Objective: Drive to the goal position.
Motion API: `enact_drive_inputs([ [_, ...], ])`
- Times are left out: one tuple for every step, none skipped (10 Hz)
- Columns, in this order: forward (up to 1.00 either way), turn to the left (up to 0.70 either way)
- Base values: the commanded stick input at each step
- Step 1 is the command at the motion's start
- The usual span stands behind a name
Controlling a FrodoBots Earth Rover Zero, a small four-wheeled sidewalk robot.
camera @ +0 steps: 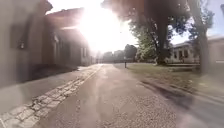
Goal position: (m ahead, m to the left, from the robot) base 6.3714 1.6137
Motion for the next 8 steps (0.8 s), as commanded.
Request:
enact_drive_inputs([
  [0.6, 0.0],
  [0.6, 0.0],
  [0.6, 0.0],
  [0.6, 0.0],
  [0.6, 0.0],
  [0.6, 0.0],
  [0.6, 0.0],
  [0.6, 0.0],
])
